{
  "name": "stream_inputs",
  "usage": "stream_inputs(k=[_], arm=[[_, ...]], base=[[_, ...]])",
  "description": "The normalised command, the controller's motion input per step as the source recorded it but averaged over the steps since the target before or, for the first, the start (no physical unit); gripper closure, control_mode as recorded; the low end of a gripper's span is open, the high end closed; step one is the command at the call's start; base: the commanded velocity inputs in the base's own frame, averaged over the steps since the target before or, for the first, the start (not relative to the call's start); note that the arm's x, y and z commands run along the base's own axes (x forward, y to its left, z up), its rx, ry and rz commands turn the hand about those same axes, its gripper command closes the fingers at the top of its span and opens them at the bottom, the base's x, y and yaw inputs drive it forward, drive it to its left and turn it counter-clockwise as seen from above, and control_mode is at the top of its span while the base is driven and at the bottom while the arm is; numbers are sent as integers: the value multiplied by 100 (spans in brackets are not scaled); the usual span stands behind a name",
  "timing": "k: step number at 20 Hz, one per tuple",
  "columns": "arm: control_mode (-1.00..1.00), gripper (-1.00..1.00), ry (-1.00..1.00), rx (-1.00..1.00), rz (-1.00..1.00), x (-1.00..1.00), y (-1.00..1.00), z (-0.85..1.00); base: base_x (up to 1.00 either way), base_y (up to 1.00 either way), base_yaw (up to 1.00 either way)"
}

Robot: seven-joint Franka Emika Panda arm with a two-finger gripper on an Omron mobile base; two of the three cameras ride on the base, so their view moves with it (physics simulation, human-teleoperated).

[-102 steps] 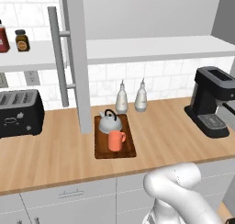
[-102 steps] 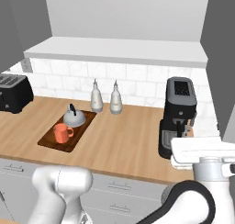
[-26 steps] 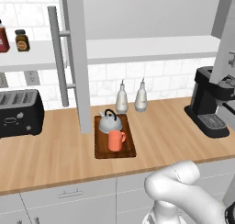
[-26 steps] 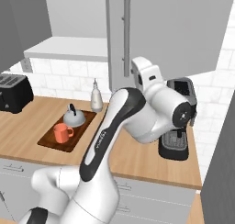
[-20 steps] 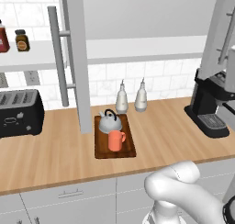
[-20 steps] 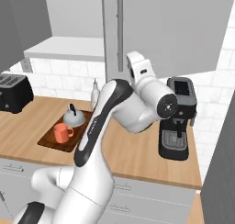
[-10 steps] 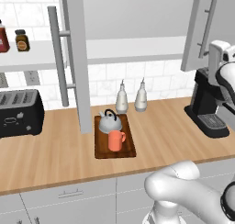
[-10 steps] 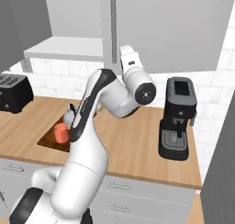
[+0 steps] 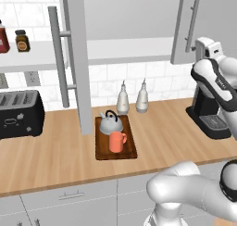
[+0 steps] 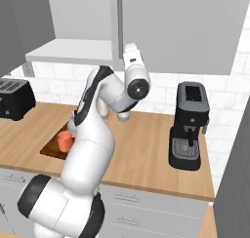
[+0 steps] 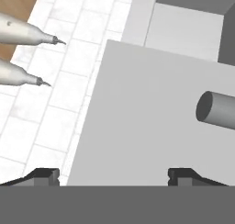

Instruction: Pick the kettle from the counter and place it on the tray. Then pick the mug from the cabinet and place it on the tray. Then close the cabinet doors.

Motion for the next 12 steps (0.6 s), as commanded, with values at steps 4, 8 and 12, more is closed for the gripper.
stream_inputs(k=[4, 8, 12], arm=[[-100, -100, 0, 0, -12, 52, 0, 0], [-100, -100, 0, 0, -13, 44, 0, 0], [-100, -100, 0, 0, -15, 36, 0, 0]], base=[[0, 0, 0], [0, 0, 0], [0, 0, 0]])
